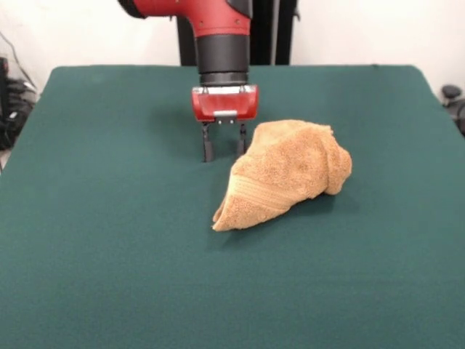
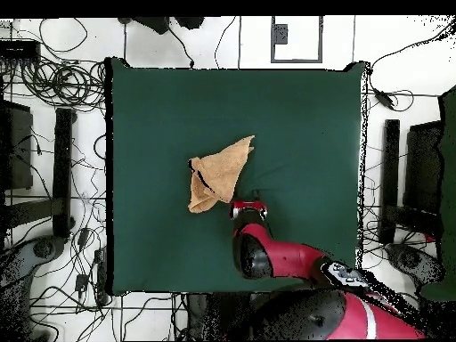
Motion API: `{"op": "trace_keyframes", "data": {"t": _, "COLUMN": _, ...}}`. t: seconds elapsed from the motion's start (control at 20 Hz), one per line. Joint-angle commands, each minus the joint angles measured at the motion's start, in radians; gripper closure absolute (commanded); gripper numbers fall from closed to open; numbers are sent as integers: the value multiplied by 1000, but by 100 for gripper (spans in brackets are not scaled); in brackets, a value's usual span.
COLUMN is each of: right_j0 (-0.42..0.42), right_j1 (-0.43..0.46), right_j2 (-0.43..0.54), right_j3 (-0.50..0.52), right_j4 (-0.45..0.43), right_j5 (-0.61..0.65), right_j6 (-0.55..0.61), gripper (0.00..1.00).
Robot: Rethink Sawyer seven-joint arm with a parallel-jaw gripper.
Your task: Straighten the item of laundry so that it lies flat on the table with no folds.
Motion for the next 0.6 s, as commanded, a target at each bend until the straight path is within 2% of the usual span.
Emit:
{"op": "trace_keyframes", "data": {"t": 0.05, "right_j0": -235, "right_j1": 6, "right_j2": 264, "right_j3": 18, "right_j4": -240, "right_j5": 228, "right_j6": 127, "gripper": 0}}
{"op": "trace_keyframes", "data": {"t": 0.3, "right_j0": -279, "right_j1": 31, "right_j2": 295, "right_j3": 11, "right_j4": -249, "right_j5": 234, "right_j6": 149, "gripper": 0}}
{"op": "trace_keyframes", "data": {"t": 0.6, "right_j0": -279, "right_j1": 56, "right_j2": 324, "right_j3": 19, "right_j4": -211, "right_j5": 228, "right_j6": 174, "gripper": 0}}
